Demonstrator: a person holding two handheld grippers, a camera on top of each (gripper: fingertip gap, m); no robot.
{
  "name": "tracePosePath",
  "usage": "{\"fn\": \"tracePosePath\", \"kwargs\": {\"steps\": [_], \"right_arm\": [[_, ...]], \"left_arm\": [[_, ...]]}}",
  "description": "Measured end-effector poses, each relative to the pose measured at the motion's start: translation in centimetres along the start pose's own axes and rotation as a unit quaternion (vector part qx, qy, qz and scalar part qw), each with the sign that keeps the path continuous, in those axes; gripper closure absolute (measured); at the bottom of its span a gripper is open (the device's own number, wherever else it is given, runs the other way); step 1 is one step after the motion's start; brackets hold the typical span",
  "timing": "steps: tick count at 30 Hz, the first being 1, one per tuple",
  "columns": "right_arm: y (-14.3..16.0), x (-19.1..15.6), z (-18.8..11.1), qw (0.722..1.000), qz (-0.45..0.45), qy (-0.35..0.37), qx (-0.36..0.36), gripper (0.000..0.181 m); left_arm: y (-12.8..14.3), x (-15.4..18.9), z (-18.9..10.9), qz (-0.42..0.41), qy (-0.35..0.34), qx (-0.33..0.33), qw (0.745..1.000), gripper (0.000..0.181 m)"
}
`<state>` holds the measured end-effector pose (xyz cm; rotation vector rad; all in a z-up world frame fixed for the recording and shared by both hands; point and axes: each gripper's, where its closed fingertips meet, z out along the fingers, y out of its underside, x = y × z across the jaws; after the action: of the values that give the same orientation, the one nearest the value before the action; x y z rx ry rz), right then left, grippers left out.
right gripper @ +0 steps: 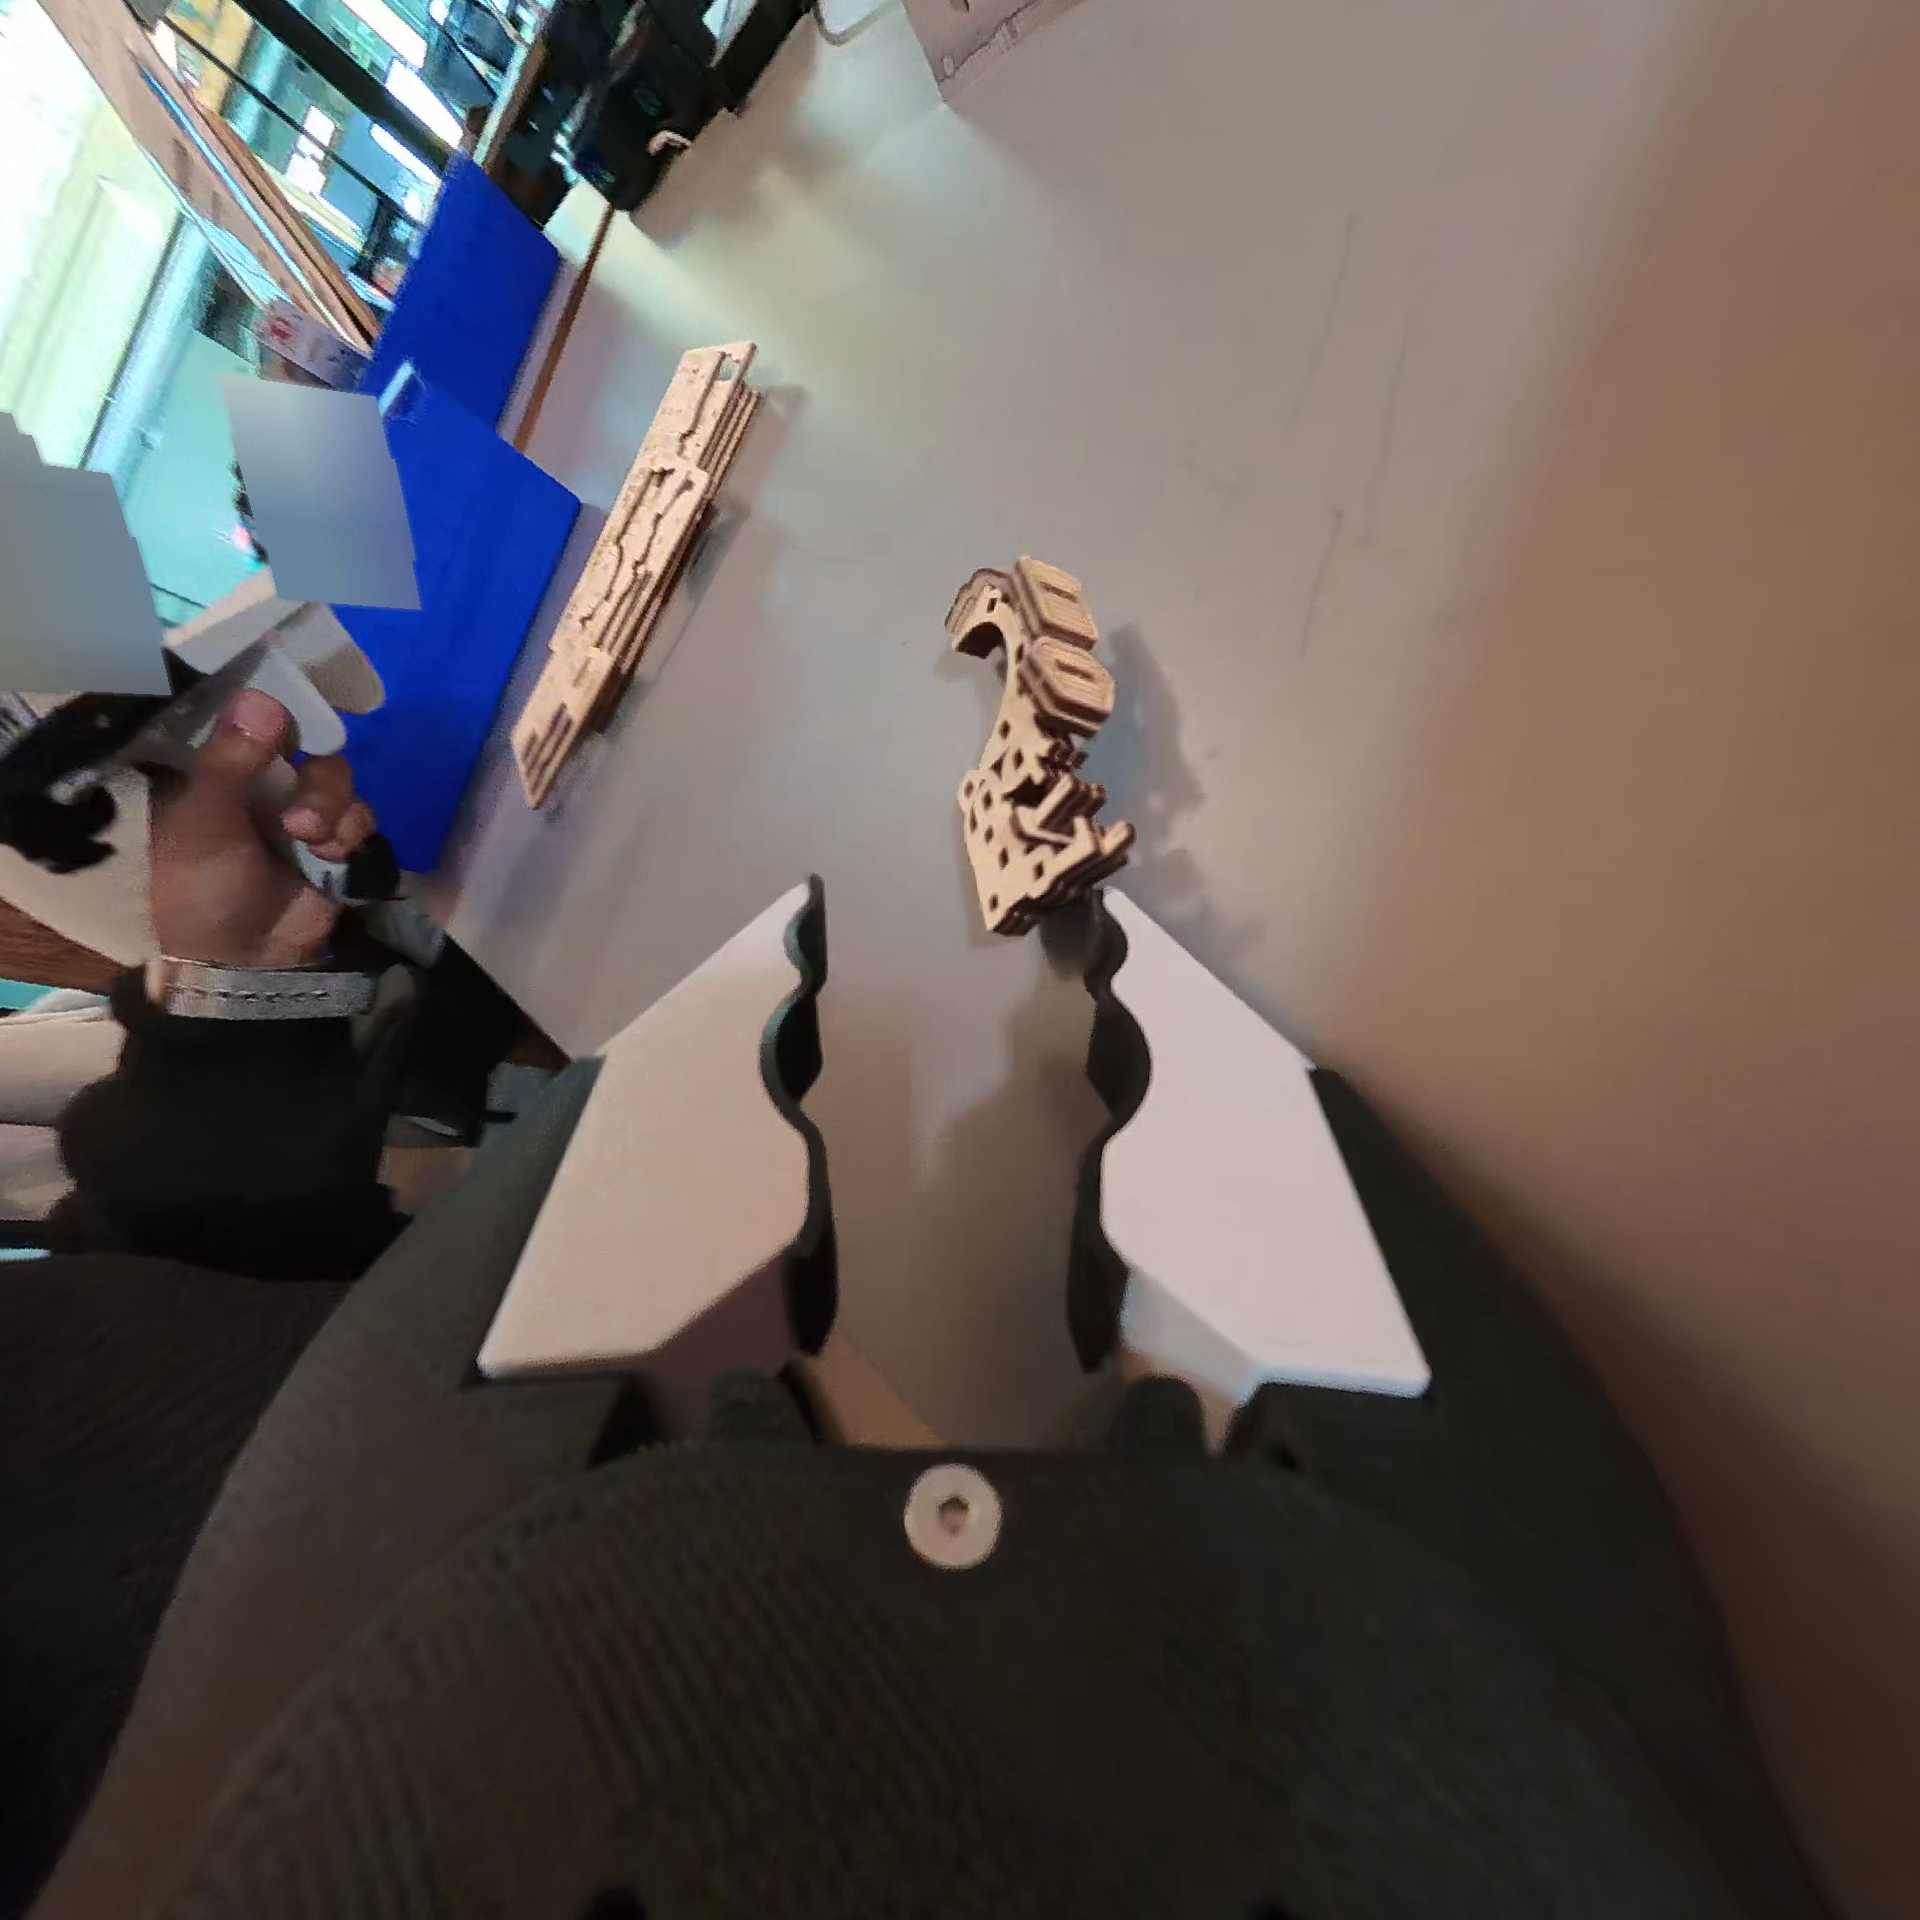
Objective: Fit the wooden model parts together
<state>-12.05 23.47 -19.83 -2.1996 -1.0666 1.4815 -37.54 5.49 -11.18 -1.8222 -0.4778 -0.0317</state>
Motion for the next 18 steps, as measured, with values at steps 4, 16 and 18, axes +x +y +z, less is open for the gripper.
{"fn": "tracePosePath", "kwargs": {"steps": [4, 16, 18], "right_arm": [[-0.1, 0.5, -0.2, 0.999, -0.035, 0.038, 0.0, 0.125], [-2.5, 1.7, -2.0, 0.992, -0.062, 0.091, 0.062, 0.103], [-3.6, 1.5, -2.7, 0.99, -0.061, 0.085, 0.096, 0.104]], "left_arm": [[3.0, -0.6, 1.1, 0.004, -0.014, -0.087, 0.996, 0.132], [6.6, 2.6, 1.4, 0.094, 0.04, -0.208, 0.973, 0.149], [8.3, 3.0, 1.4, 0.144, 0.026, -0.258, 0.955, 0.154]]}}
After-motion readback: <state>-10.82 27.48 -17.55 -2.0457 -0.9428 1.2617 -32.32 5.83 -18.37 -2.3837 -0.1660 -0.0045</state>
